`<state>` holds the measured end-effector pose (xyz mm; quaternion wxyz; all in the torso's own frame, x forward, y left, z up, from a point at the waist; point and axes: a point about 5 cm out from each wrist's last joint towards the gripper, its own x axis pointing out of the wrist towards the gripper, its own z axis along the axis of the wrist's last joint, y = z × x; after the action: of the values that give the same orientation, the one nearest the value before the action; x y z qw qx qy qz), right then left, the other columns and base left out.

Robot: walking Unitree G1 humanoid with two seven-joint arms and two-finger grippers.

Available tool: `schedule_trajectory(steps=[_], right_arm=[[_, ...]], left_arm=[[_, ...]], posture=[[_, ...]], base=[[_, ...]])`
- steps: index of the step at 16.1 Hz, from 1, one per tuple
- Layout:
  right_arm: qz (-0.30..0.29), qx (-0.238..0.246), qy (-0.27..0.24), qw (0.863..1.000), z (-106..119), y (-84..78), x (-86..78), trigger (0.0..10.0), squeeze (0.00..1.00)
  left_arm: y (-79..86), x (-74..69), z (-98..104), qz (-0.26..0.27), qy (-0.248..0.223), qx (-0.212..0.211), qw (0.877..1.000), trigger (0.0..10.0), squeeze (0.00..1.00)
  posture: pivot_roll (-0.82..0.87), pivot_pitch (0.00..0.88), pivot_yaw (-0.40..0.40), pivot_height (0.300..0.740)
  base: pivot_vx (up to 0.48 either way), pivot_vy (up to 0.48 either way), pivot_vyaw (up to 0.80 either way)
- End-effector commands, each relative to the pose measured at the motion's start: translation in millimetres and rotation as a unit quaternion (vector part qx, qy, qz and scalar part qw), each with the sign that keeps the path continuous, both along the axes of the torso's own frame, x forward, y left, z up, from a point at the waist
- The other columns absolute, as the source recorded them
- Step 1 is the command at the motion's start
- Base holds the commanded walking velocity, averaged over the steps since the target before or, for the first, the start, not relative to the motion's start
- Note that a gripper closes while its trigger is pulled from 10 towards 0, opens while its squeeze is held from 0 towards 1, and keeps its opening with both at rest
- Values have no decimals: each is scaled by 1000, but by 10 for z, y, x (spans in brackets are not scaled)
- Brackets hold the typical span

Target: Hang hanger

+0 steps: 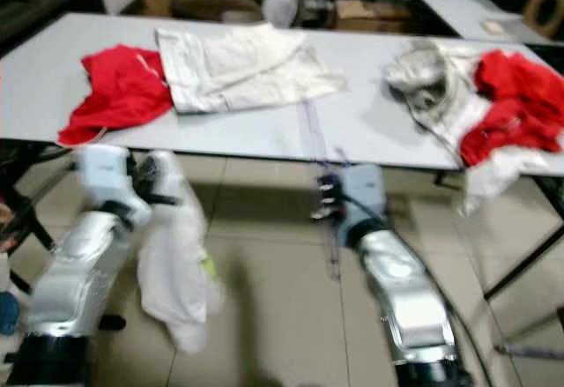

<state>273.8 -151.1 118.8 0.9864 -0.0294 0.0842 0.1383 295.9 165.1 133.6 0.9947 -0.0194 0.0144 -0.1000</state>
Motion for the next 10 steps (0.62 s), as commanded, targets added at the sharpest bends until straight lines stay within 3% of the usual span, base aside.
schedule_trajectory(steps=[1, 5, 9, 10], right_arm=[[10, 6, -5, 1000, 40, 52, 22, 10000, 0], [17, 1, -2, 1000, 64, 9, 55, 10000, 0], [52, -17, -1, 998, 92, -48, 53, 10000, 0], [99, -33, 5, 995, 114, -91, 0, 10000, 0]], left_arm=[[84, 25, 102, 12, -20, 8, 1000, 10000, 0], [46, 41, 135, 4, -26, 8, 1000, 10000, 0], [19, 86, 188, -5, -33, 9, 999, 10000, 0], [-21, 129, 241, -19, -41, 13, 999, 10000, 0]], posture=[[-77, 0, -16, 740], [-74, 0, -17, 740], [-70, 0, -14, 740], [-72, 0, -9, 740]], base=[[435, 0, 0], [436, 0, -700], [435, 0, 0], [435, 0, 0]])
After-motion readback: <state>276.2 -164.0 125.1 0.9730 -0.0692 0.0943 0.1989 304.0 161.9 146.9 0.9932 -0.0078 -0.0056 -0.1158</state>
